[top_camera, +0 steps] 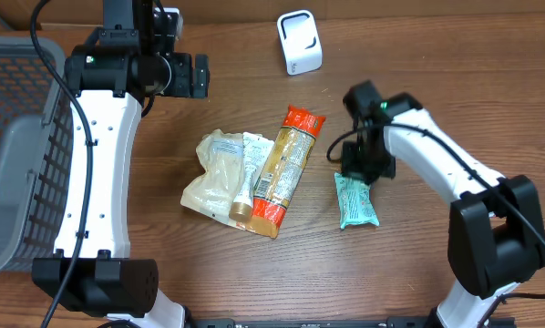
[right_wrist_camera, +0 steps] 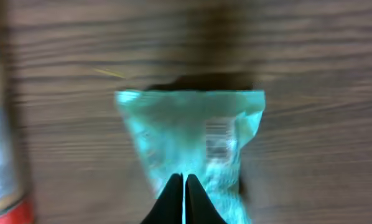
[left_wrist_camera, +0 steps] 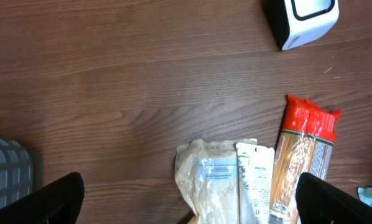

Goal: Scan the item barcode
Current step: 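Lower the right gripper onto the mint-green wipes pack and grasp it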

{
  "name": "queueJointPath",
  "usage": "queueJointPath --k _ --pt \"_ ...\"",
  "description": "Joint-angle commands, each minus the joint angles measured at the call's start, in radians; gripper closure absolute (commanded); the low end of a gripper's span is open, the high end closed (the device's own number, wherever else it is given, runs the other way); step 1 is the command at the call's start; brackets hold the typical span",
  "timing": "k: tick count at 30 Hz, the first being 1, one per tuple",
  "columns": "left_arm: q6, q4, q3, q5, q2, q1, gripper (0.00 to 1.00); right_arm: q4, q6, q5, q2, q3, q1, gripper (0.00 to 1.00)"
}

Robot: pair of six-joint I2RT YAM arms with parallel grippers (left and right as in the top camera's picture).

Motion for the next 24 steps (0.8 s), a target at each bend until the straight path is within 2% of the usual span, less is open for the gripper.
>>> queueJointPath --k 1,4,7,10,14,18,21,24 --pt "0.019 0.001 0.013 -0.006 -0.014 -0.004 0.0 0.097 0.02 0.033 -0.007 -0.121 0.002 0.96" --pt "0.019 0.001 0.013 -0.006 -0.014 -0.004 0.0 0.158 0.019 0.034 -0.007 -0.188 0.002 0.96" --pt "0.019 0.001 0.013 -0.006 -0.014 -0.004 0.01 0.158 -0.013 0.033 -0.007 -0.18 0.002 0.9" --pt "0.019 0.001 0.013 -0.006 -0.014 -0.004 0.0 0.153 -0.117 0.033 -0.008 -0.16 0.002 0.83" --pt "0.019 0.001 0.013 -0.006 -0.014 -0.004 0.0 0.143 -0.272 0.032 -0.008 -0.111 0.002 0.8" --pt "0.019 0.001 0.013 -0.006 -0.014 -0.004 0.0 0.059 -0.295 -0.012 -0.008 -0.003 0.002 0.8" --pt "0.019 0.001 0.013 -0.006 -0.014 -0.004 0.0 -0.041 -0.294 -0.125 -0.008 0.092 0.002 0.78" --pt "0.019 0.001 0.013 -0.006 -0.014 -0.004 0.01 -0.084 -0.285 -0.238 -0.008 0.105 0.005 0.77"
